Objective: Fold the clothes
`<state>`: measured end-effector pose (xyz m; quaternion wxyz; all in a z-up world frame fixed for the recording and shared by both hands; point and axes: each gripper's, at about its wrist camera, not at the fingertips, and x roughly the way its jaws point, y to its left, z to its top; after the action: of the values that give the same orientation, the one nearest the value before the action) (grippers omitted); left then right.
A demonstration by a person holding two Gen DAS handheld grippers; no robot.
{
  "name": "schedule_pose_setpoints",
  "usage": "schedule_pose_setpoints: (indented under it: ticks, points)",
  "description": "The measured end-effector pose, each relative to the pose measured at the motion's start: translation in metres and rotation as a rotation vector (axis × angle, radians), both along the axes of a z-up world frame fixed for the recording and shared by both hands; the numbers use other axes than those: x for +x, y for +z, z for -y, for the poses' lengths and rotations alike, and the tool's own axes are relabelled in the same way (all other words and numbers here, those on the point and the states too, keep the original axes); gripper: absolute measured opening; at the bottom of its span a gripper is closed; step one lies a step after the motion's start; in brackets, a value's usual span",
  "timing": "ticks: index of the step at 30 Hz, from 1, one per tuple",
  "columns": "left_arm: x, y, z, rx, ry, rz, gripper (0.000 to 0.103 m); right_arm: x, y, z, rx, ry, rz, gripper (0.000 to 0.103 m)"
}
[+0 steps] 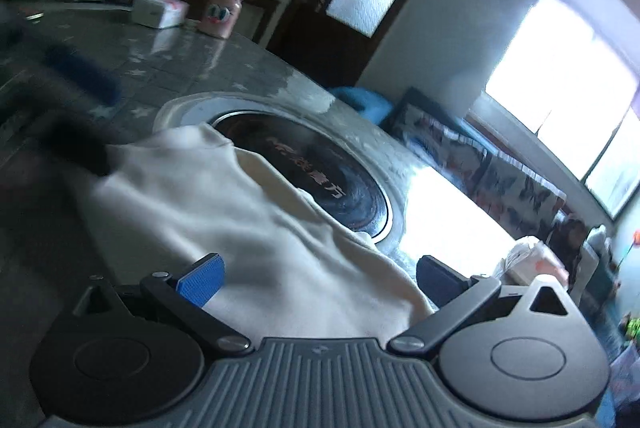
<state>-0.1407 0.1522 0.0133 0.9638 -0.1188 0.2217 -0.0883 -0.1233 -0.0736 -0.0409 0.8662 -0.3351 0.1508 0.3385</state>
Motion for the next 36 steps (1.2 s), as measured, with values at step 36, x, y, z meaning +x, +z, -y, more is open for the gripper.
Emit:
schedule_pose_setpoints:
  ticks: [36]
  points:
    - [0.049, -0.018, -0.004, 0.172, 0.278, -0.179, 0.103, -0.021, 0.000, 0.015, 0.085, -0.110, 0.095, 0.103]
